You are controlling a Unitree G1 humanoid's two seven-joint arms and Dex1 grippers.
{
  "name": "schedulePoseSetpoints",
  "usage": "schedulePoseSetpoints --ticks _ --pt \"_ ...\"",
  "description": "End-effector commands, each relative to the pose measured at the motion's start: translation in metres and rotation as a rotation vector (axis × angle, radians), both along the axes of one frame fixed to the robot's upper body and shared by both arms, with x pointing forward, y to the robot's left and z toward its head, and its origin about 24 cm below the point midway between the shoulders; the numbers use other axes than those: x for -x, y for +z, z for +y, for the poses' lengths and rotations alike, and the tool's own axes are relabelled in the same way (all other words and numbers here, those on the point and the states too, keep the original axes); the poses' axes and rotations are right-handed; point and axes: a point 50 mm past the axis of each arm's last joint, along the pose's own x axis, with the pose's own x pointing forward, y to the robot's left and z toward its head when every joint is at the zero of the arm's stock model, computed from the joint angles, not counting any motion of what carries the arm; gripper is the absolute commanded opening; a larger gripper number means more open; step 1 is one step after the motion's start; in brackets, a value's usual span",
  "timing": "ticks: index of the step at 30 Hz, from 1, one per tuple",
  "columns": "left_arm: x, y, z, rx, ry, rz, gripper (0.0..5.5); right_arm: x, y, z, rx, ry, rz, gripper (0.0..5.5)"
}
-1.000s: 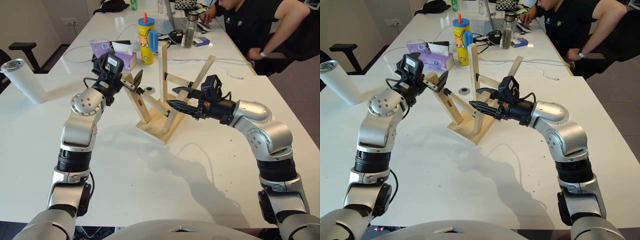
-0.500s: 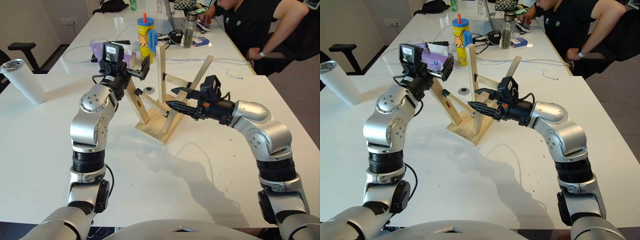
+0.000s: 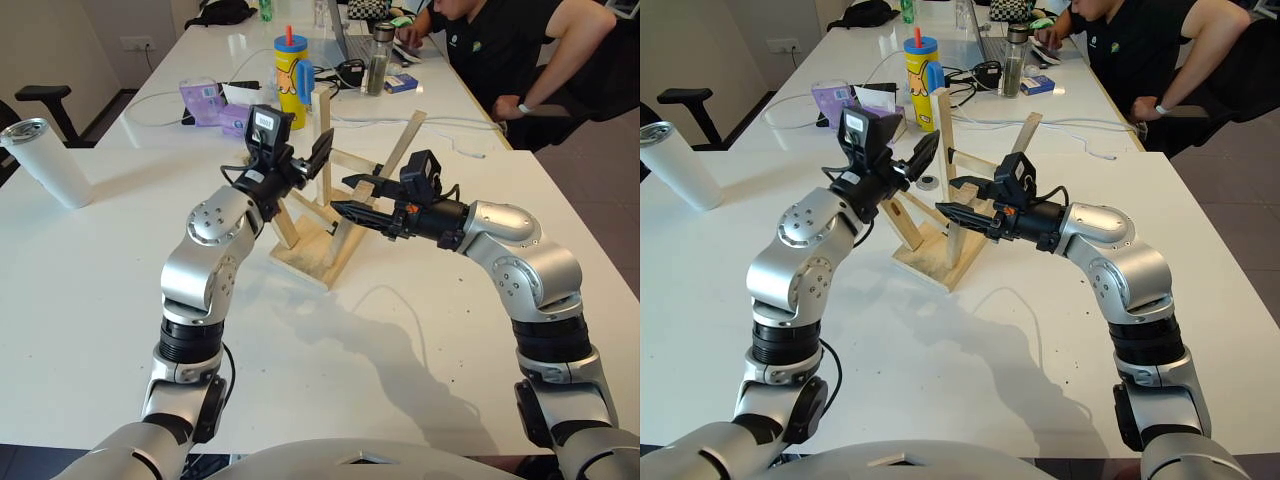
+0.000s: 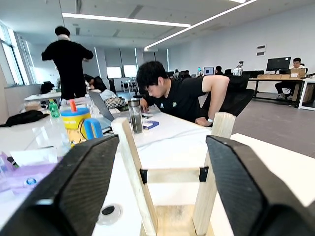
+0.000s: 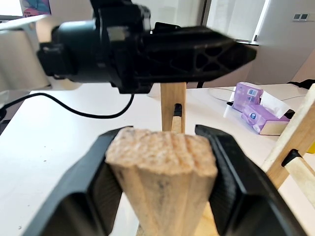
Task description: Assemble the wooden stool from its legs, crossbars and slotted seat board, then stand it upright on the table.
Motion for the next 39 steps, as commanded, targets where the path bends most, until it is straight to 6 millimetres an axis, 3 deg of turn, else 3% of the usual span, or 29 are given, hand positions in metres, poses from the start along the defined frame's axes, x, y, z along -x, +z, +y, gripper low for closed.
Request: schedulePoseSetpoints --ticks 1,8,12,17,19,21,23,25,26,27,33,39 --pt "0.001 -0.011 -0.002 -0.010 -0.003 0.041 2.55 0.001 -0.019 0.003 0.017 0.015 0.110 2.09" --pt "-0.006 -0.007 -0.002 -0.009 -0.003 0.034 1.45 0.000 -0.018 0.004 0.016 0.018 0.108 2.09" --pt "-0.002 0.021 -0.002 0.017 -0.004 -0.071 0.78 -0.001 -0.018 0.004 0.015 0.018 0.105 2.09" --pt "0.004 0.076 0.004 0.022 0.027 -0.283 0.01 -0.001 -0.017 0.004 0.014 0.017 0.104 2.09" --pt "0.004 0.076 0.005 0.026 0.021 -0.264 0.00 -0.001 -0.017 0.004 0.014 0.017 0.103 2.09" --pt "-0.005 0.040 0.004 0.019 0.020 -0.106 0.00 0.000 -0.017 0.004 0.012 0.016 0.103 2.09" --pt "-0.006 -0.044 -0.003 -0.076 -0.011 0.217 0.00 0.000 -0.017 0.003 0.006 0.011 0.102 2.09" --pt "0.013 -0.132 -0.003 -0.161 -0.015 0.554 0.00 0.001 -0.015 0.004 -0.004 0.013 0.099 2.09" --pt "0.024 -0.158 0.000 -0.166 -0.003 0.658 0.00 0.002 -0.014 0.005 -0.007 0.017 0.097 2.09" --pt "0.031 -0.168 0.002 -0.152 0.015 0.698 0.00 0.002 -0.012 0.005 -0.010 0.021 0.096 2.09" --pt "0.017 -0.120 -0.002 -0.050 0.000 0.516 0.00 0.004 -0.011 0.004 -0.017 0.013 0.097 2.09" --pt "-0.006 -0.023 0.005 0.076 0.041 0.097 0.00 0.005 -0.012 0.005 -0.017 0.016 0.101 2.09"
